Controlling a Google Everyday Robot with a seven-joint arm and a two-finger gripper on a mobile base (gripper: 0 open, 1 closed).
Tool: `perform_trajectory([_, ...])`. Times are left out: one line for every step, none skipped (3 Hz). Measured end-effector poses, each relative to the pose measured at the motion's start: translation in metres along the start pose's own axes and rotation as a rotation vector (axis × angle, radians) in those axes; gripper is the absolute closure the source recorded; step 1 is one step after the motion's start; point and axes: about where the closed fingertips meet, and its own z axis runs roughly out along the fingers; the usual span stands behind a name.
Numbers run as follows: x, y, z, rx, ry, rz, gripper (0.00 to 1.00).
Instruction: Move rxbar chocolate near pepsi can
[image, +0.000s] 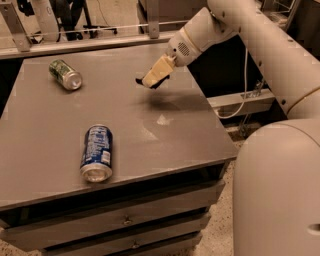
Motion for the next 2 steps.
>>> perform_trajectory([0.009, 0.033, 0.016, -0.104, 0.054, -0.071, 1.0])
perform_trajectory([0.022, 0.071, 0.037, -0.225, 0.113, -0.17, 1.0])
